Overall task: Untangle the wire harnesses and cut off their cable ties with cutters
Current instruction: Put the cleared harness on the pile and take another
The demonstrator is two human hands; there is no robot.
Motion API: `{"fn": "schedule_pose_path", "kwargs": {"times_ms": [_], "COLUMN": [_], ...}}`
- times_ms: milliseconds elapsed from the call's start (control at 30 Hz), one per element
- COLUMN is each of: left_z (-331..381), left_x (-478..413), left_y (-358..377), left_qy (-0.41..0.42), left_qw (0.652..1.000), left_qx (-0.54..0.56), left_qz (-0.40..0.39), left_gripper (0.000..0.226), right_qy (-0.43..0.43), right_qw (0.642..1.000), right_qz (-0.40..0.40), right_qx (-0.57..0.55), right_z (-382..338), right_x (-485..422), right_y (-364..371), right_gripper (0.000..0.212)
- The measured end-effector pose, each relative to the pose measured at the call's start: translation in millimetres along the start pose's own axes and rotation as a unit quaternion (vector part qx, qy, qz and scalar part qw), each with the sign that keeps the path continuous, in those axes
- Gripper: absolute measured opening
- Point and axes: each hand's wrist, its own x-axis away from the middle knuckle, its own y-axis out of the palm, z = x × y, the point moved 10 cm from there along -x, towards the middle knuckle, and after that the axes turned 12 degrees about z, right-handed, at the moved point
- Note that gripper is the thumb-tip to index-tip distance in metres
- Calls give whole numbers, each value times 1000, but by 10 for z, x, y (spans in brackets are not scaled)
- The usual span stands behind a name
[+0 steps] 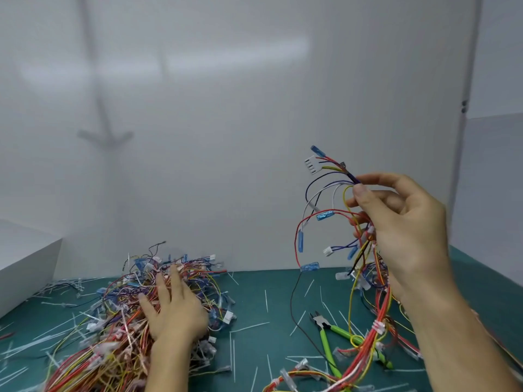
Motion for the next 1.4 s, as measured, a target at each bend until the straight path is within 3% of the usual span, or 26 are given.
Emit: {"fn": "schedule_pose_path", "kwargs": {"times_ms": [167, 267, 400, 533, 667, 767, 833, 900, 1000, 1100, 1233, 1333, 1400], "left_z": [162, 225, 287, 355, 366, 543, 747, 987, 1335, 1401, 1145, 958, 867], "left_x": [-103, -81, -12, 94, 80, 73, 201, 414, 735, 880, 754, 679, 640], "left_y": [94, 132, 188, 280, 60, -543, -1022, -1348, -1413, -1382, -1488, -1634, -1722], "left_qy": [67, 75, 87, 112, 96, 125, 147, 181, 218, 213, 154, 124, 106], "left_qw": [996, 996, 996, 993, 994, 987, 949, 885, 804, 763, 751, 718, 698], "left_qx": [5, 18, 19, -26, 1, 100, 264, 423, 544, 580, 626, 678, 706], "left_qz": [-67, -52, -6, -27, -53, 31, 91, 74, -101, -190, -142, -96, -54], "left_gripper": [58, 53, 65, 78, 62, 36, 26, 27, 40, 26, 9, 13, 18], "right_qy": [2, 13, 46, 82, 120, 147, 166, 185, 192, 178, 164, 152, 139], "right_qw": [1000, 1000, 999, 996, 992, 987, 982, 975, 967, 968, 969, 972, 976], "right_qz": [-2, -6, -21, -40, -48, -60, -80, -109, -133, -124, -119, -130, -132], "right_qx": [11, 13, 14, 4, -10, -27, -45, -66, -97, -125, -143, -120, -101], "right_z": [-7, -2, 55, 104, 153, 156, 148, 143, 120, 77, 65, 62, 59], "right_x": [9, 24, 49, 77, 89, 124, 159, 198, 220, 183, 130, 120, 117], "right_y": [14, 31, 71, 112, 137, 178, 225, 281, 327, 296, 261, 250, 239], "right_gripper": [5, 4, 4, 5, 9, 13, 16, 18, 18, 15, 10, 23, 17]}}
